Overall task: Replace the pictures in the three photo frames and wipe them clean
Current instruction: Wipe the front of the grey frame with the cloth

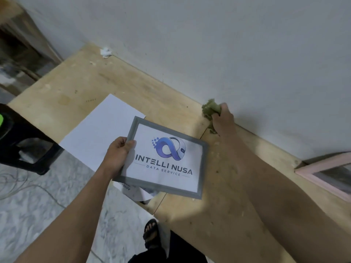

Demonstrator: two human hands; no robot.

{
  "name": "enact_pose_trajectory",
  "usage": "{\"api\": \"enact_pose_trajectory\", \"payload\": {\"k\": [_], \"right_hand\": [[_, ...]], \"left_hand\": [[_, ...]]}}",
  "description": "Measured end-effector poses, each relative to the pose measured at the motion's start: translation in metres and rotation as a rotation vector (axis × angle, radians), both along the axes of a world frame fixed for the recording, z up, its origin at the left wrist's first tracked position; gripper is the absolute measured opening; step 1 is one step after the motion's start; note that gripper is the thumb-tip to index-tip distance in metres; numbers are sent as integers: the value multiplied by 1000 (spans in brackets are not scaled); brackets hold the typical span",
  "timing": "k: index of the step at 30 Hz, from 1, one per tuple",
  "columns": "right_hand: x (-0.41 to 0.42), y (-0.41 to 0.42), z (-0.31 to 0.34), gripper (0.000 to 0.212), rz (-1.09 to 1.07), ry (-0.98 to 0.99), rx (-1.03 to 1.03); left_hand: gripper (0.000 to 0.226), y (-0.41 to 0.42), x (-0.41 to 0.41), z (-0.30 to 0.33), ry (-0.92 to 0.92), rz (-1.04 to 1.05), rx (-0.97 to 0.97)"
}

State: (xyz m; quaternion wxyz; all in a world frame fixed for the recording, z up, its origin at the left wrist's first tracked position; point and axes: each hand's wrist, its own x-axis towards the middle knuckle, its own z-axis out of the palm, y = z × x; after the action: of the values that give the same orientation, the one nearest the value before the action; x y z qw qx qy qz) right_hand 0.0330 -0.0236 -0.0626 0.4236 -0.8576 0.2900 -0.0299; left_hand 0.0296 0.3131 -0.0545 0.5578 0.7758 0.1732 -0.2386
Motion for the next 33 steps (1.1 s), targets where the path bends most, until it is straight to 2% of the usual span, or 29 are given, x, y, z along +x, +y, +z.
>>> {"api": "enact_pose_trajectory", "payload": {"k": [3, 5, 10, 13, 16, 19, 21, 23, 25, 27, 28, 30, 32, 33], "right_hand": [[-33, 15, 1, 59, 69, -129, -1], [-49, 30, -13, 74, 123, -173, -19], [-95, 83, -75, 62, 256, -162, -75], [-155, 114, -103, 71, 218, -111, 3], [-201, 126, -101, 81, 359, -30, 79], [-218, 127, -77, 69, 325, 55, 290], [-211, 117, -51, 49, 259, 144, 500], [-192, 101, -35, 32, 139, 130, 586], [-159, 85, -31, 39, -56, -10, 491], [-124, 80, -37, 52, -124, -166, 413], [-110, 84, -43, 59, -87, -172, 351], [-95, 106, -60, 69, 131, -103, 104], [-108, 137, -78, 67, 329, -99, -82], [-120, 149, -83, 59, 372, -131, -63]], "left_hand": [[18, 0, -1, 2, -71, -45, 5], [16, 1, -3, -4, -115, -47, 10], [15, -8, -12, -26, -204, -43, 57], [17, 0, -25, -40, -202, 5, 56], [20, 7, -32, -46, -158, 36, 37], [22, 8, -36, -42, -150, 20, 31], [18, 8, -36, -40, -147, 0, 34], [17, 11, -36, -39, -145, -38, 33], [16, 10, -38, -43, -145, -77, 22], [16, 6, -42, -46, -153, -106, 29], [15, 3, -44, -48, -158, -117, 34], [19, -2, -46, -52, -162, -118, 40], [23, -6, -43, -53, -148, -103, 38], [25, -5, -42, -53, -141, -95, 35]]}}
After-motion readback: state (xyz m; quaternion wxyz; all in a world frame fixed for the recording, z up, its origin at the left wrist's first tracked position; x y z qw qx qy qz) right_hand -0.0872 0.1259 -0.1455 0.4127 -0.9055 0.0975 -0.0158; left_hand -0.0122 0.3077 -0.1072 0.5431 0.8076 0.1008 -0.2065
